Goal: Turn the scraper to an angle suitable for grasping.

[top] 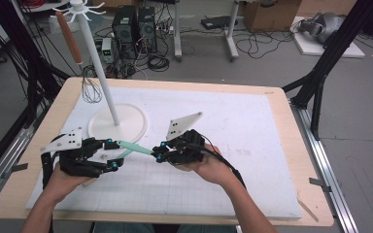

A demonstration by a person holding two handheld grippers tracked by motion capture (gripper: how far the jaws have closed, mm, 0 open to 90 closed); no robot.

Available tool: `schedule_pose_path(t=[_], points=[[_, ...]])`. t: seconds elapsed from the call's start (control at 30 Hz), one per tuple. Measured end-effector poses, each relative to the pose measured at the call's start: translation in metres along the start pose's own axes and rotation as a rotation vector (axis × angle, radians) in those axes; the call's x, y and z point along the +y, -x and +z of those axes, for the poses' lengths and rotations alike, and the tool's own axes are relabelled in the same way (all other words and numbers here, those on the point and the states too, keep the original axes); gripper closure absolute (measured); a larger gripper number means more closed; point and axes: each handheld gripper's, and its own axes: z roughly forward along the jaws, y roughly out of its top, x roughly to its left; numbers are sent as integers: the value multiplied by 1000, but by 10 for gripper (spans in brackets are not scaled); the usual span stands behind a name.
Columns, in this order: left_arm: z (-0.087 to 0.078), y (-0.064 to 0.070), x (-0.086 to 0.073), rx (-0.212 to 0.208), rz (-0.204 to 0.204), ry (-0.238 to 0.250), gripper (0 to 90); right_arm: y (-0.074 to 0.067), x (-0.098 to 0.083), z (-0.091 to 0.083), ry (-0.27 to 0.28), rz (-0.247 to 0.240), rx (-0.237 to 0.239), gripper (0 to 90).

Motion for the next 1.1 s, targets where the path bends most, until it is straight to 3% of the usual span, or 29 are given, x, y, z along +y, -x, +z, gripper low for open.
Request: schedule_pose_path(t=[0.53,1.1], points=[[8,4,1,-59,-3,-4,462,-5,6,13,0,-18,27,805],[9,4,2,-84,-25,-4,550,-9,8,23,0,-34,34,805]])
